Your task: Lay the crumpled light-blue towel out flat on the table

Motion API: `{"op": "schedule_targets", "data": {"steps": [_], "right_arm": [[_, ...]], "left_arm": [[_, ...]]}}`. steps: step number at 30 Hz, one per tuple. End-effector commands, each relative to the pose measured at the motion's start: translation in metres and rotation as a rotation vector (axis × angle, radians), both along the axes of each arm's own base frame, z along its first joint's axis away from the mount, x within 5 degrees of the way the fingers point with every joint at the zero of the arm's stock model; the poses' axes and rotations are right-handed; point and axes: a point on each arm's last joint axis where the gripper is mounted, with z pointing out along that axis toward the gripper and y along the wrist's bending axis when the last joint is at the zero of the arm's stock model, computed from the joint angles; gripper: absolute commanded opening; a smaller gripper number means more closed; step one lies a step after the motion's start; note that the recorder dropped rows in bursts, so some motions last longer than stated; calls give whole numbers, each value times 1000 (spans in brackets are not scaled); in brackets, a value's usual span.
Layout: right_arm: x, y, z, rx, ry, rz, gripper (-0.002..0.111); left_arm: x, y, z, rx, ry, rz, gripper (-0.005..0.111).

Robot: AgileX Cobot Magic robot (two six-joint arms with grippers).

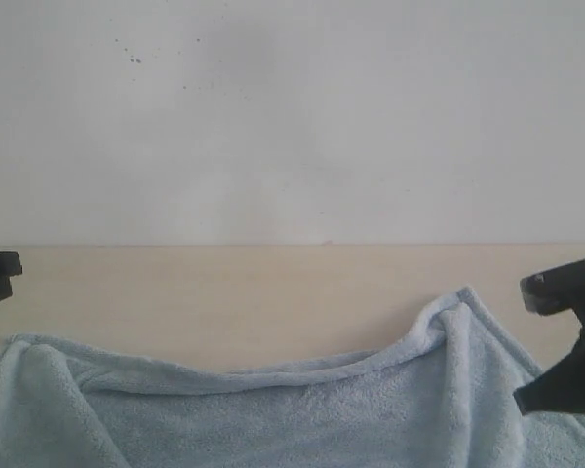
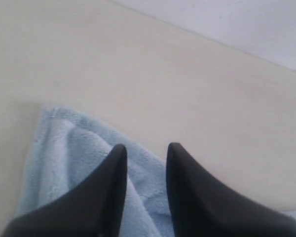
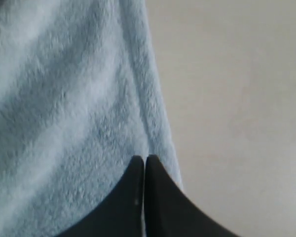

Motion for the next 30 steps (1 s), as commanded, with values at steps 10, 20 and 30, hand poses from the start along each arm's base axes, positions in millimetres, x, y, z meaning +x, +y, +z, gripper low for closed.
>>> {"op": "schedule_targets", "data": {"steps": [10, 20, 30], "right_arm": [[-27, -10, -35, -35, 142, -10, 0], [-29, -11, -47, -54, 199, -32, 0], [-62, -24, -70, -87, 342, -134, 0]], "left_arm": [[-13, -12, -4, -86, -23, -89, 27], [-13, -14, -4, -76, -27, -113, 11], [-14, -14, -5, -65, -26, -126, 4]]}}
